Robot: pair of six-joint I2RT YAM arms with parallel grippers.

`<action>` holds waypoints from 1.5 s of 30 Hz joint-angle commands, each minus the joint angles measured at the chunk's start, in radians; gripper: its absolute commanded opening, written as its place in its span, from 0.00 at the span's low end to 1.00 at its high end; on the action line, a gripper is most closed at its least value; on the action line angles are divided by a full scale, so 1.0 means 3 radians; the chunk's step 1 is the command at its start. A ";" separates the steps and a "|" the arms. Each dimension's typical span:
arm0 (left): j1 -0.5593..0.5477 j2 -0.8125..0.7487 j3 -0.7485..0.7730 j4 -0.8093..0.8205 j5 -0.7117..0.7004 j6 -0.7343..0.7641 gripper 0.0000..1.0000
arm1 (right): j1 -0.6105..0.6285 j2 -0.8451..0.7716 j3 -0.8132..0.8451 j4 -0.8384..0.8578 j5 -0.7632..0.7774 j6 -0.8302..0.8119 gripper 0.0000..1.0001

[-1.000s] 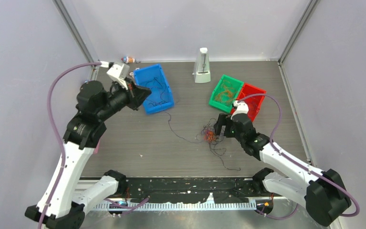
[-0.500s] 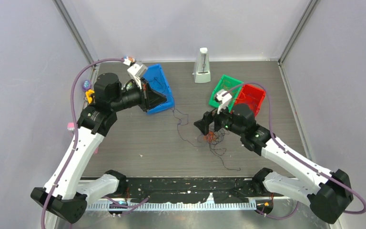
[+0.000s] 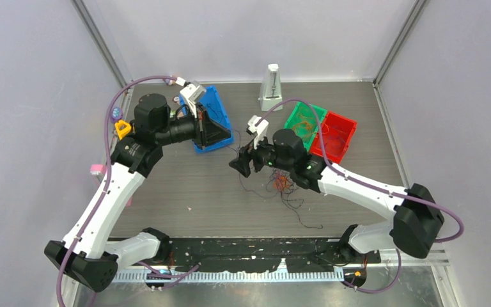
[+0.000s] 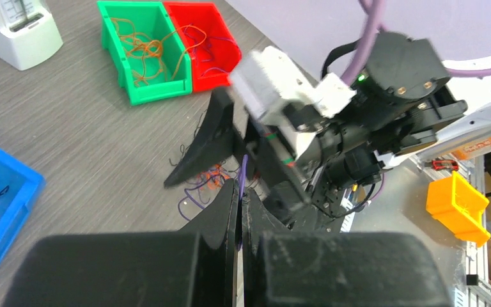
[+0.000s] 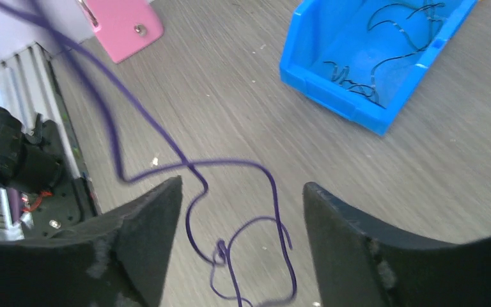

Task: Untangle the cables
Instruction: Untie the cable.

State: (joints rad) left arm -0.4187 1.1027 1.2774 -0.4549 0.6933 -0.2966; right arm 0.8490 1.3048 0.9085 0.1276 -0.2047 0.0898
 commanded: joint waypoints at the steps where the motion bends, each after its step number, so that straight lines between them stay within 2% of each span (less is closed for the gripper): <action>1: -0.0011 -0.0003 0.0029 0.0368 0.0163 -0.0222 0.00 | 0.0073 0.0126 0.0217 0.0320 -0.0057 0.0024 0.61; 2: -0.0013 -0.0016 -0.0012 0.0419 0.0164 -0.0256 0.00 | 0.0074 0.0125 0.0213 0.0341 -0.0045 0.0068 0.40; 3: -0.0011 -0.0025 -0.0055 0.0461 0.0155 -0.0280 0.00 | 0.0072 0.0107 0.0201 0.0372 -0.0007 0.0120 0.30; 4: -0.0006 -0.0046 -0.0096 0.0487 0.0126 -0.0292 0.03 | 0.0073 0.0090 0.0194 0.0380 0.0018 0.0145 0.14; 5: -0.0006 -0.0070 -0.0133 0.0485 0.0055 -0.0305 0.18 | 0.0074 0.0041 0.0183 0.0383 0.0078 0.0189 0.10; 7: 0.0016 -0.0137 -0.0241 0.0500 -0.0121 -0.0343 0.57 | 0.0066 -0.0062 0.0186 0.0346 0.0161 0.0249 0.06; 8: 0.0037 -0.0182 -0.0325 0.0536 -0.0226 -0.0377 0.84 | 0.0063 -0.0107 0.0197 0.0316 0.0204 0.0266 0.06; 9: 0.0060 -0.0234 -0.0427 0.0589 -0.0307 -0.0433 0.97 | 0.0051 -0.0185 0.0230 0.0243 0.0228 0.0307 0.06; 10: 0.0085 -0.0284 -0.0553 0.0685 -0.0375 -0.0504 0.99 | 0.0040 -0.0227 0.0258 0.0190 0.0295 0.0334 0.06; 14: 0.0103 -0.0456 -0.1128 0.1110 -0.0706 -0.0779 1.00 | -0.0012 -0.0423 0.0590 -0.0235 0.0474 0.0549 0.05; 21: 0.0036 -0.0279 -0.1808 0.2173 -0.0519 -0.1048 0.99 | -0.0021 -0.0491 0.1179 -0.0734 0.0641 0.0684 0.05; 26: -0.0309 -0.0025 -0.1831 0.2698 -0.0473 -0.0980 0.97 | -0.0023 -0.0384 0.1560 -0.0959 0.0672 0.0756 0.05; 30: -0.0661 0.0230 -0.1644 0.2827 -0.0570 -0.0798 0.95 | -0.0027 -0.0367 0.1639 -0.1016 0.0822 0.0819 0.05; 35: -0.0913 0.0597 -0.1536 0.3110 -0.0478 -0.0808 0.90 | -0.0041 -0.0385 0.1633 -0.1044 0.0921 0.0868 0.06; 37: -0.0972 0.0700 -0.1557 0.3199 -0.0497 -0.0801 0.83 | -0.0055 -0.0393 0.1635 -0.1062 0.0947 0.0882 0.06; 42: -0.1018 0.1043 -0.1574 0.3338 -0.0527 -0.0826 0.46 | -0.0093 -0.0448 0.1603 -0.1111 0.1050 0.0887 0.05; 45: -0.1023 0.1237 -0.1621 0.3476 -0.0482 -0.0894 0.44 | -0.0204 -0.0530 0.1556 -0.1153 0.1094 0.0864 0.05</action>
State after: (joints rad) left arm -0.7208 1.4147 0.7837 0.4732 0.5358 -0.5583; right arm 0.8219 1.1908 1.3647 -0.2199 0.0784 0.3439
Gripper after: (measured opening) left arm 0.449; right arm 0.082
